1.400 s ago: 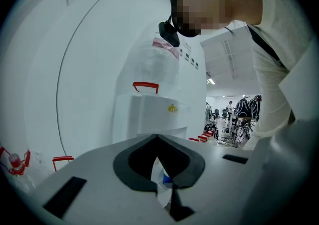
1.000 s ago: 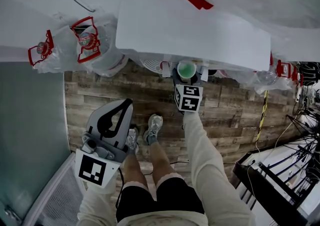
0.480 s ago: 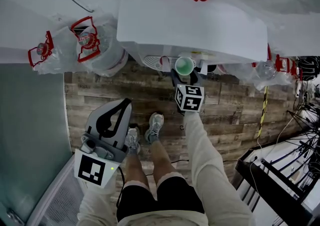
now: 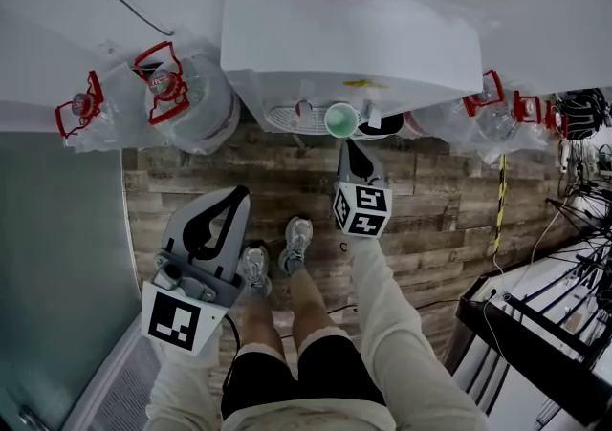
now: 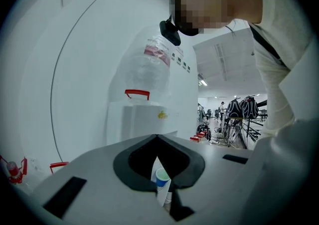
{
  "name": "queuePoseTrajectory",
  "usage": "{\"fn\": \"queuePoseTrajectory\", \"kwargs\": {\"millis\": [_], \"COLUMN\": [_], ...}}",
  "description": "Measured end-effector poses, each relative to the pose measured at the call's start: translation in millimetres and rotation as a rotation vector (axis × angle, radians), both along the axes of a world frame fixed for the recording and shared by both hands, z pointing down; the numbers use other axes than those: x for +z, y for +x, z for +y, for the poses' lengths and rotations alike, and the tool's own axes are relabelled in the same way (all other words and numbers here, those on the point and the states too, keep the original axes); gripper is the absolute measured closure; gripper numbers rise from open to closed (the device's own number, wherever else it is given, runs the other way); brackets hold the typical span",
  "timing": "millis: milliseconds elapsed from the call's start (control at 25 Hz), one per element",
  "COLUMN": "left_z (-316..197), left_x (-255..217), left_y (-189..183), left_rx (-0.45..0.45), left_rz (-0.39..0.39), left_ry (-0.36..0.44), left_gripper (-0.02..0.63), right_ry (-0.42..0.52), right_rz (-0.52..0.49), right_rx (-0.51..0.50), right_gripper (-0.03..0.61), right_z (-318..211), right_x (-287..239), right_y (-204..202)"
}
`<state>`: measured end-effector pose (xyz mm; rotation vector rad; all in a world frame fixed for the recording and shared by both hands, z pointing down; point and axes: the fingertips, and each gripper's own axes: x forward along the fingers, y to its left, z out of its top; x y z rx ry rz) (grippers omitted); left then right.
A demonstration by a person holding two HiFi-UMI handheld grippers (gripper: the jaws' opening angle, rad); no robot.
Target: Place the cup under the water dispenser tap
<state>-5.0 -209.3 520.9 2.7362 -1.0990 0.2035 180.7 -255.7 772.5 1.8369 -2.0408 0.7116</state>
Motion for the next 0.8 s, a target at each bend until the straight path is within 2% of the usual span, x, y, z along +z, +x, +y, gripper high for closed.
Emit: {"fn": "queuePoseTrajectory", "kwargs": {"millis": [240,600,800], "left_z": [10.6,23.9,28.7], "left_x": [-23.4,-62.9,-97.8], "left_y": [1.5,-9.2,-16.1], "left_rx": [0.039,0.053,0.063], "left_rz": [0.017,0.038,0.039], "left_ry": [0.027,0.046,0.114], "left_gripper": [0.607,0.607,0.607], "right_ry": [0.074,0.153,0.194], "right_rz": [-0.009,-0.013,0.004], "right_rx": [-0.003,-0.001,0.005], "right_gripper": [0.571,0.569,0.569], "right_z": [19.8,56.1,78.7], "right_x": [-48.4,-129.4,-180.2], "right_y": [-4.9,-17.5,-21.2]}}
